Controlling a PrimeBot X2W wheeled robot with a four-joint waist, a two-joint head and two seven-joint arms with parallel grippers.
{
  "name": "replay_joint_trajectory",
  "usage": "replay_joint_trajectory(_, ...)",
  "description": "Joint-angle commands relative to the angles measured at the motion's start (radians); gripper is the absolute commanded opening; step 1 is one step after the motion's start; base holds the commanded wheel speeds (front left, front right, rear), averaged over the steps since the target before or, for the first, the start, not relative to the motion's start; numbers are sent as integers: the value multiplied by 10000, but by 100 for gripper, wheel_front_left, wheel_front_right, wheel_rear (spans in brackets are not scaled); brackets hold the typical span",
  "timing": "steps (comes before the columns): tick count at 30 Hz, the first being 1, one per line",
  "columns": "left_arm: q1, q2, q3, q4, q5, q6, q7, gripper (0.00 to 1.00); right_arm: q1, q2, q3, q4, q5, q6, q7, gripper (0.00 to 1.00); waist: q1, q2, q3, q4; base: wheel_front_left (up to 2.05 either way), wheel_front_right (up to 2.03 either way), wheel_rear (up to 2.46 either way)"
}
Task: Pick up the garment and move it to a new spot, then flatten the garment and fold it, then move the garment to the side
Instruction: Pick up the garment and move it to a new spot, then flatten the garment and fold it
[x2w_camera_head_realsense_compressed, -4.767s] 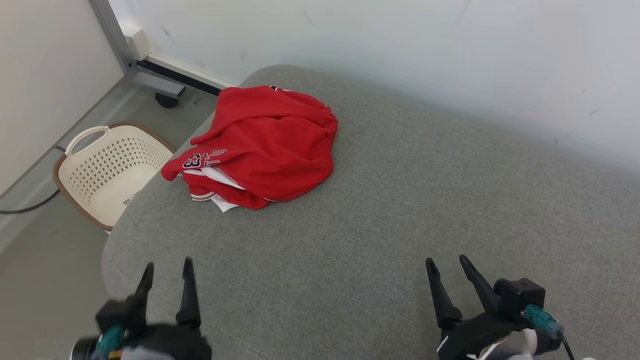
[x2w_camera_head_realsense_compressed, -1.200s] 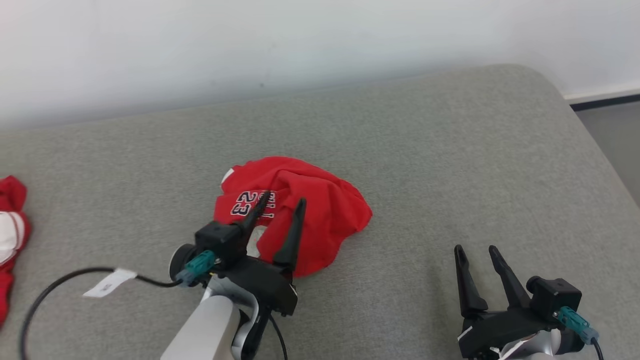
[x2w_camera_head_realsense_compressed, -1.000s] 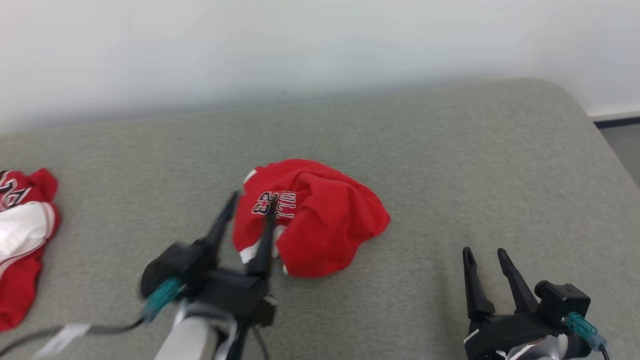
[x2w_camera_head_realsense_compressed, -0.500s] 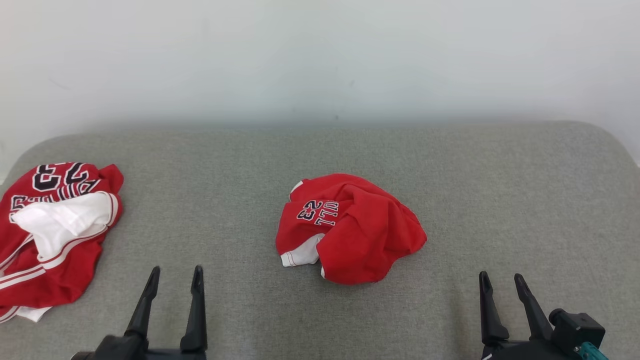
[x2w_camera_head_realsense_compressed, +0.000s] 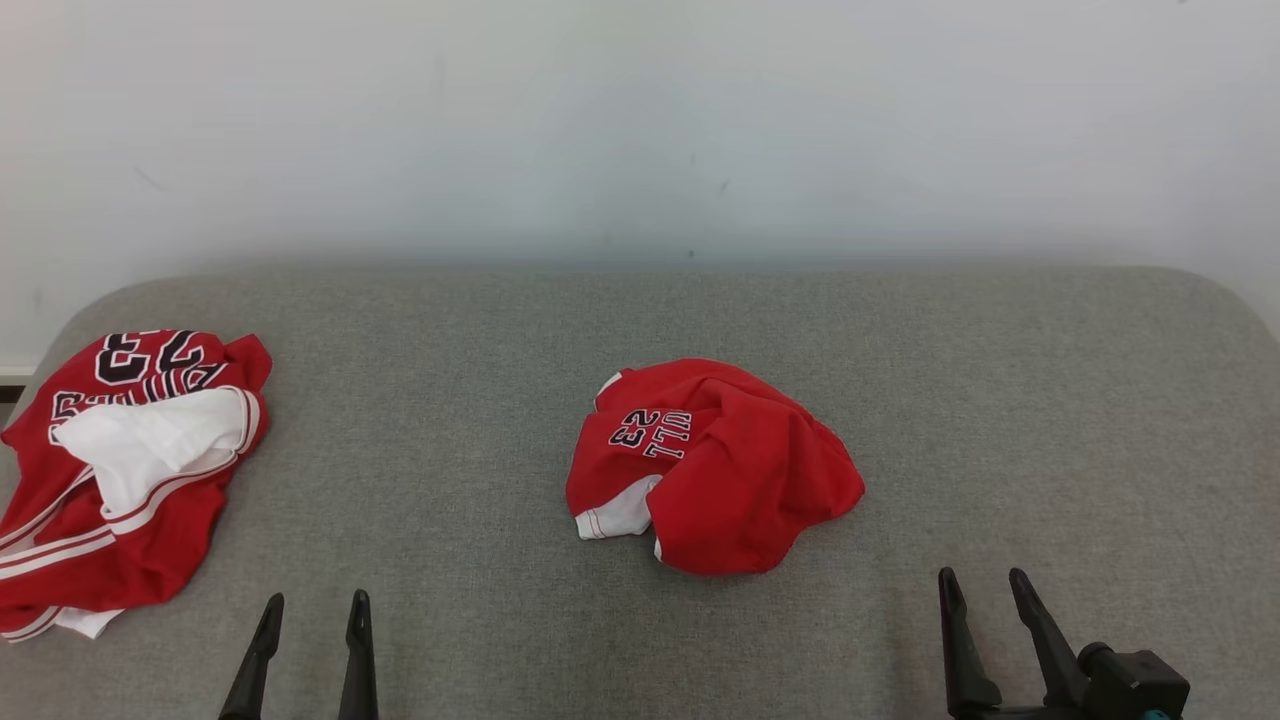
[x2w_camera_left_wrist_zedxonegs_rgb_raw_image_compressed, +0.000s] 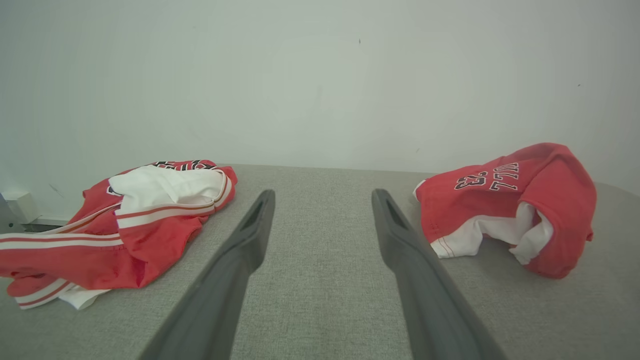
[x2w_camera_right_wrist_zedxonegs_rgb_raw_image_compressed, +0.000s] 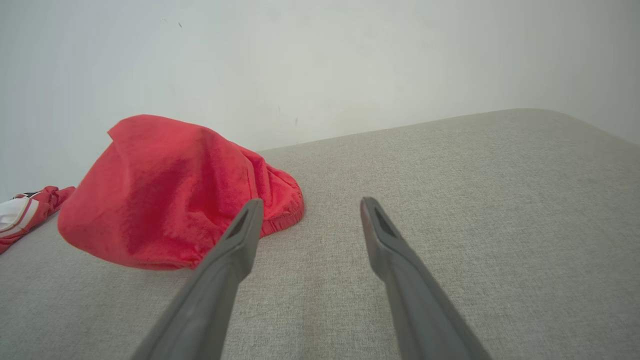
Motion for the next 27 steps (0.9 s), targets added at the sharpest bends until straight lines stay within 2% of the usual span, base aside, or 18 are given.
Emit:
replay_joint_trajectory(1,108,-34,68,78,69,-18,-39,100,103,-6,39,-79,39,-21,-40,100,2,0,14,-30,0,0,0)
replay_joint_trajectory(18,-274,-71,-107,698,-227,-67,-39,100,-52,-9,228,48,118,-21,-45,100,2,0,101,-398,0,0,0)
replay_joint_trajectory(23,-525,-54,-814,392,-686,-65,-39,100,-160,-9,338,101,162,-21,-45,100,2,0,152,-805,0,0,0)
replay_joint_trajectory(27,-902,135,-2044,531,-1113,-66,-39,100,-258,-9,421,147,287,-21,-44,100,2,0,308,-1342,0,0,0)
